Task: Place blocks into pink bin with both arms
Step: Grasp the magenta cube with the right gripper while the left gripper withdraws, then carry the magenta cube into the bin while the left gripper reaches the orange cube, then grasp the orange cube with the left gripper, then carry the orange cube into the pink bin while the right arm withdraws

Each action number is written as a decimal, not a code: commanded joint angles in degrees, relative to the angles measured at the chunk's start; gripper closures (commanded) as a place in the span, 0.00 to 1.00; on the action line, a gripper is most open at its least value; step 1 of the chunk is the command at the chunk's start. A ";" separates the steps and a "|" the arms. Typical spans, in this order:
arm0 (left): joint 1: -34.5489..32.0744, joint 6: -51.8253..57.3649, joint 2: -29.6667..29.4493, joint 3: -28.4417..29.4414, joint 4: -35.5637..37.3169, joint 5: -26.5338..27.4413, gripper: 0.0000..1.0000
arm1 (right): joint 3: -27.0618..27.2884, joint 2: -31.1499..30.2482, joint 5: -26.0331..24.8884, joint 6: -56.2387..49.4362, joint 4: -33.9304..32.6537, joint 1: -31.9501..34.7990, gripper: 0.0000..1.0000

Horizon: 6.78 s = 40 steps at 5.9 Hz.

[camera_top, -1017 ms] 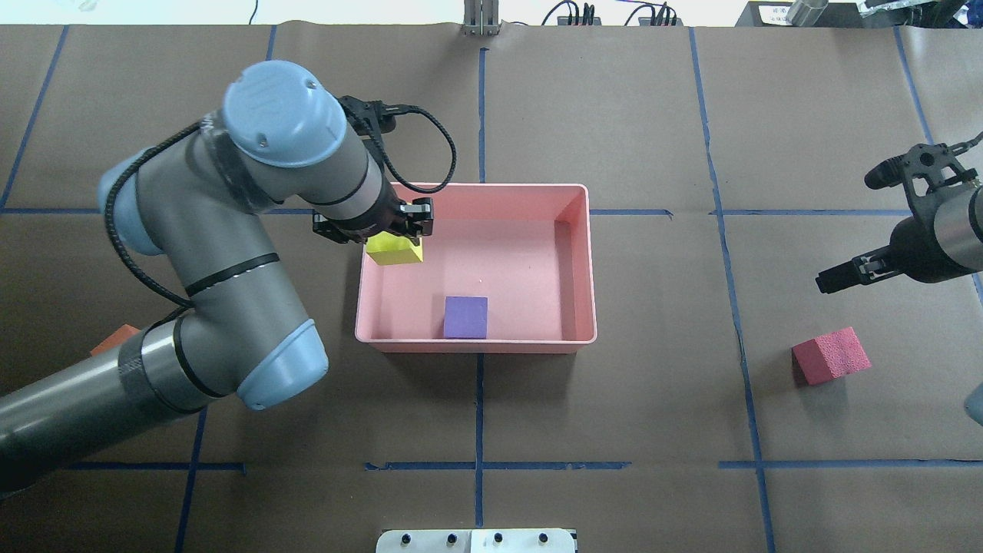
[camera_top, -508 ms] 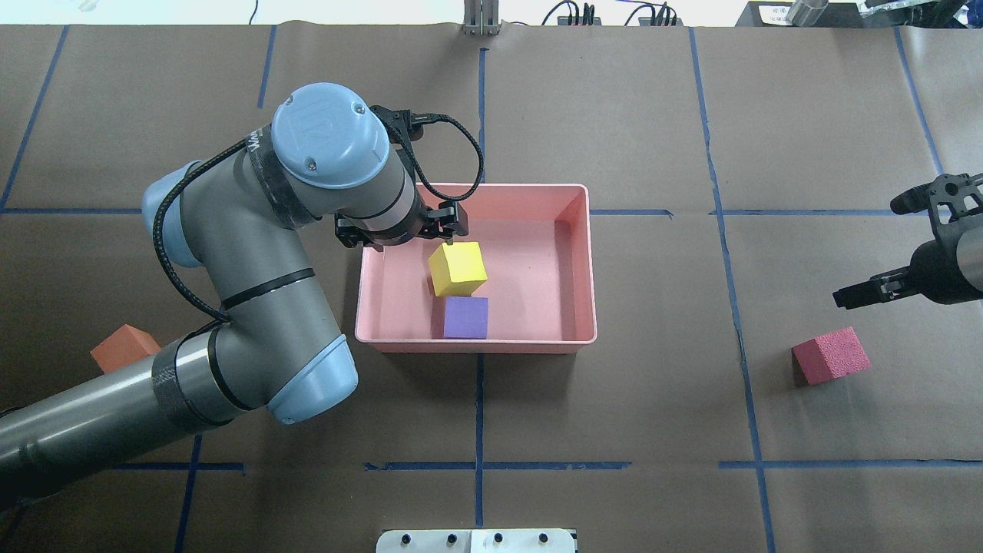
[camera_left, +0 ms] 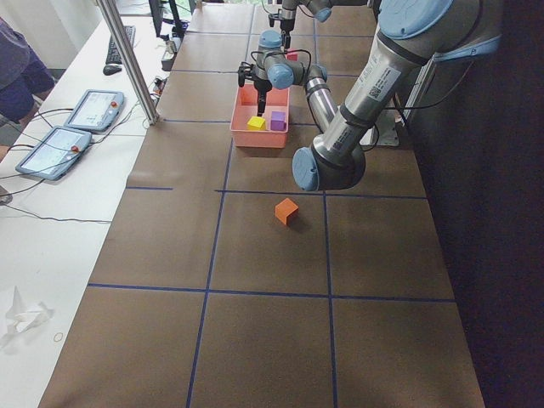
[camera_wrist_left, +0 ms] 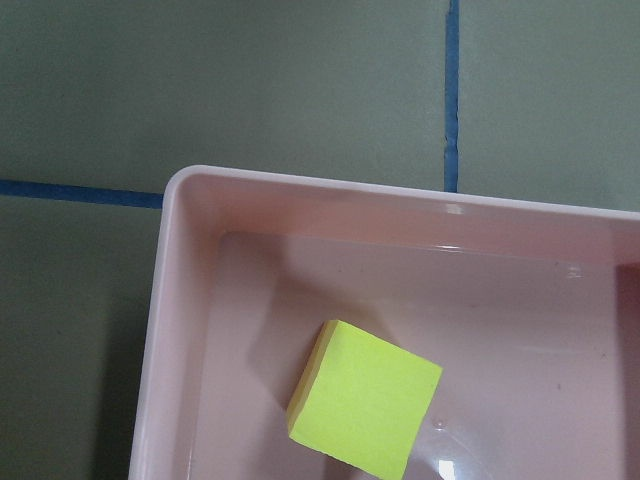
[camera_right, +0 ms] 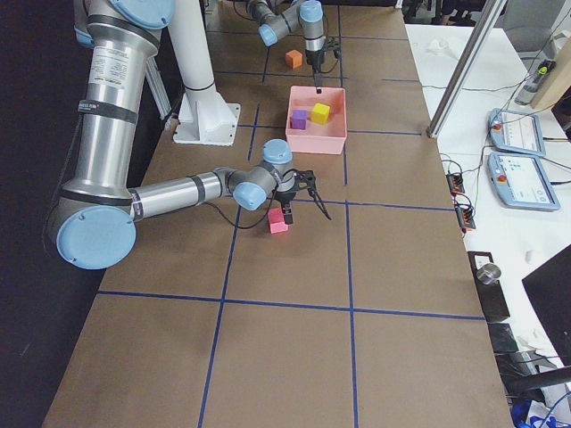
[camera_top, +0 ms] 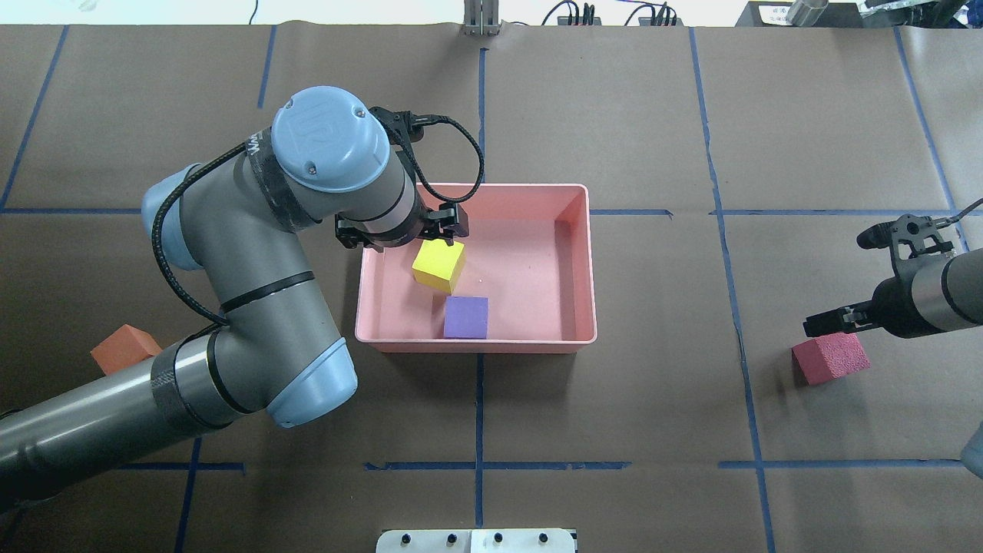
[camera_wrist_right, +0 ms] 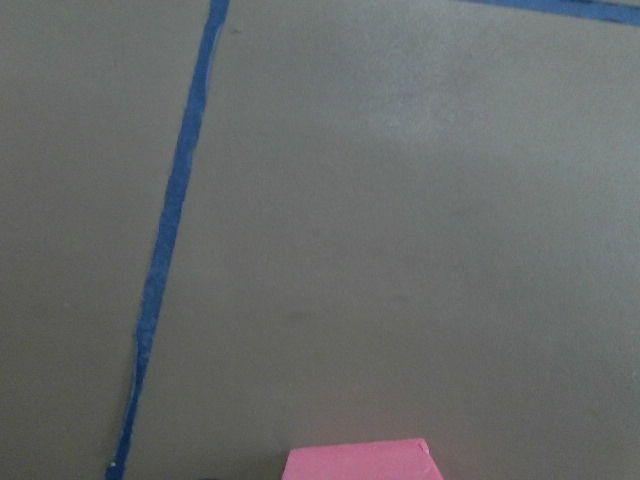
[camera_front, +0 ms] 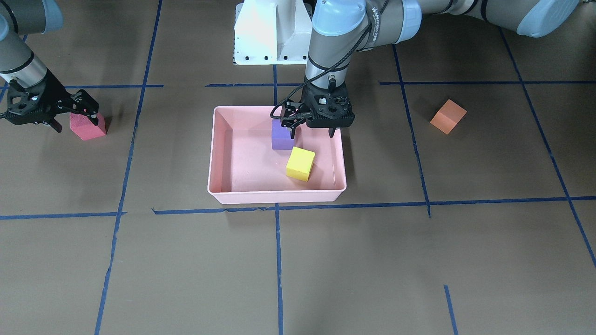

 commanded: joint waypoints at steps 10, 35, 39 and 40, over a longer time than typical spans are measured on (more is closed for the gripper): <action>-7.13 35.48 24.73 -16.07 -0.97 -5.60 0.00 | 5.37 30.66 2.80 9.49 -37.36 -2.07 0.68; -13.46 48.12 46.17 -11.06 -28.35 -19.42 0.77 | -0.55 49.15 -4.23 22.93 -46.87 -8.25 0.00; -14.29 24.89 17.65 -15.22 3.37 -18.72 0.75 | 8.26 34.05 3.66 -3.57 -46.78 5.26 0.00; -10.63 17.61 9.84 -12.08 6.21 -16.46 0.74 | 8.26 30.44 6.73 -12.87 -46.87 10.44 0.00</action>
